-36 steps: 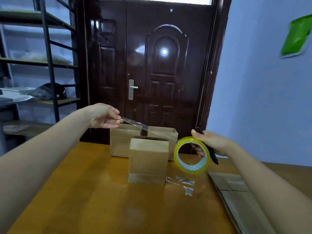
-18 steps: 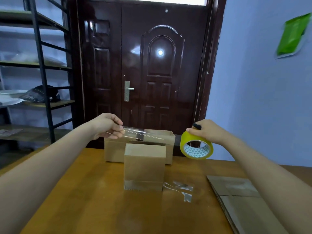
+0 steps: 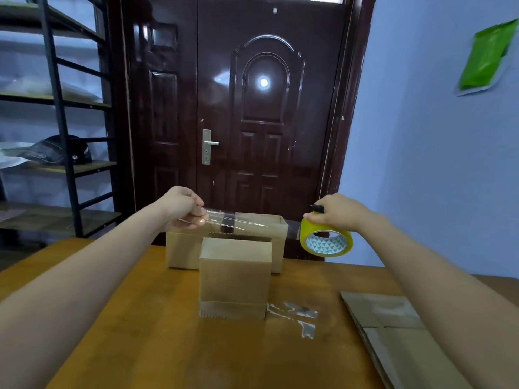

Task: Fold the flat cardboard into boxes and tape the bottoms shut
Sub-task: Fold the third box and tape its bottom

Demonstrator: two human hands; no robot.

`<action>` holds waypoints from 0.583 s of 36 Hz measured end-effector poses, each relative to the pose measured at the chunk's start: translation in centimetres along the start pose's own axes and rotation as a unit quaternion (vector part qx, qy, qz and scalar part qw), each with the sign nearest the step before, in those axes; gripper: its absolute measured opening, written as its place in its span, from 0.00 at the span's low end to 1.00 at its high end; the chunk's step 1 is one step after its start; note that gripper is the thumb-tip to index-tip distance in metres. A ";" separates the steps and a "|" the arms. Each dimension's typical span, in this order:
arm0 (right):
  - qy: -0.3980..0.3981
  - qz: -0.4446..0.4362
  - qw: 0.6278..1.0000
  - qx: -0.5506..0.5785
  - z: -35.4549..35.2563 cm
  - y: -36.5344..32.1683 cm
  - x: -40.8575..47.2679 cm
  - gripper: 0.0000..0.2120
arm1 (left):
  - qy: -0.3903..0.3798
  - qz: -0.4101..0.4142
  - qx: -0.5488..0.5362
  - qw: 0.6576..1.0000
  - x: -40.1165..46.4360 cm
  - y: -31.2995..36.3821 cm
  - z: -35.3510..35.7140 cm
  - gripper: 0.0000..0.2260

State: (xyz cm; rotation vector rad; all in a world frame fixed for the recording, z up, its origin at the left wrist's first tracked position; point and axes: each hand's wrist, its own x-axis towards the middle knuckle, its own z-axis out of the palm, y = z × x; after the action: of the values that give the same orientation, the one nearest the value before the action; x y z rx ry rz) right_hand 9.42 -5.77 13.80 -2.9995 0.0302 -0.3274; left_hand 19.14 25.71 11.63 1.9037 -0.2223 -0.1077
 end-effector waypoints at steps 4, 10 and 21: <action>0.025 0.016 0.995 0.099 -0.2 1.2 0.3 0.20 | -0.010 -0.030 -0.109 0.994 0.4 0.5 0.0 0.08; 0.022 0.020 0.996 0.090 0.1 1.5 0.3 0.20 | -0.057 -0.128 -0.268 0.953 1.1 -0.5 1.7 0.04; 0.014 0.047 0.997 0.063 1.1 2.5 0.8 0.20 | -0.047 -0.112 -0.278 0.953 2.3 -3.9 4.2 0.06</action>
State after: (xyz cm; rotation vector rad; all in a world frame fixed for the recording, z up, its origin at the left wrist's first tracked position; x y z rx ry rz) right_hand 10.40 -8.15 12.58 -2.8581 0.1468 -0.3468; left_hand 21.07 22.64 6.61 1.3542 -0.0289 -0.3755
